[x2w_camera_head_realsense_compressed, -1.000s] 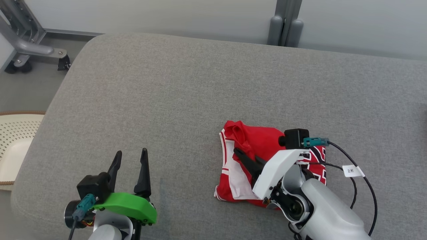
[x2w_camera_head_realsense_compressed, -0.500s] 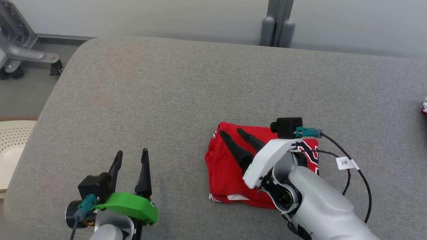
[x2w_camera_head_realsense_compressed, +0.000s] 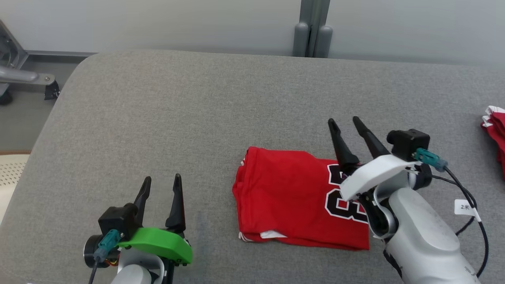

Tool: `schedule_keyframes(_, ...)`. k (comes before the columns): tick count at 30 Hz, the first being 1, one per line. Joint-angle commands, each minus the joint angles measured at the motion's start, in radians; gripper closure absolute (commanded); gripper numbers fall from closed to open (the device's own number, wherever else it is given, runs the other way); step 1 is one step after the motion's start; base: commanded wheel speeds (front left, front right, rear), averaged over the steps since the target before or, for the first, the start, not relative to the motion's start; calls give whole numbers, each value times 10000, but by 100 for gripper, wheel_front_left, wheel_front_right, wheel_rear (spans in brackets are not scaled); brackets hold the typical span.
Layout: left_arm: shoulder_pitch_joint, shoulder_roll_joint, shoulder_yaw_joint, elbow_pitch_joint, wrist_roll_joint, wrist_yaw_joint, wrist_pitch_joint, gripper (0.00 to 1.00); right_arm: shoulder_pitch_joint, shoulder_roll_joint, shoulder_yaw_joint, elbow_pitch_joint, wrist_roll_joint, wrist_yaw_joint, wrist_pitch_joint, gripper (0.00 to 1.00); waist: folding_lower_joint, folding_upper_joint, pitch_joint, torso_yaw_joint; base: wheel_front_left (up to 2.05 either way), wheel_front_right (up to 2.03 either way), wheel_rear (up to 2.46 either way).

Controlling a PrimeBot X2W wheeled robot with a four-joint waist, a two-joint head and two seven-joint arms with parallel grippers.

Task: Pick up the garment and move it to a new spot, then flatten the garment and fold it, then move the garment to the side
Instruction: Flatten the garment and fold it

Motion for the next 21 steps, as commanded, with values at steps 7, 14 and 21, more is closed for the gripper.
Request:
schedule_keyframes(7, -271, -307, -33, 34, 266, -115, -138, 0, 1705, 161, -2183, -1536, -1992, 3, -282, 0, 0, 0, -342, -411, 0, 0, 0)
schedule_keyframes(14, 232, -545, 579, -113, 734, -145, -150, 0, 3204, 354, -2743, -3088, -2962, 1, -61, 0, 0, 0, -602, -1017, 0, 0, 0)
schedule_keyframes(21, 908, -767, 1215, -206, 1289, -417, -151, 0, 4281, 487, -3023, -4034, -3140, 3, -2, 0, 0, 0, -848, -1361, 0, 0, 0)
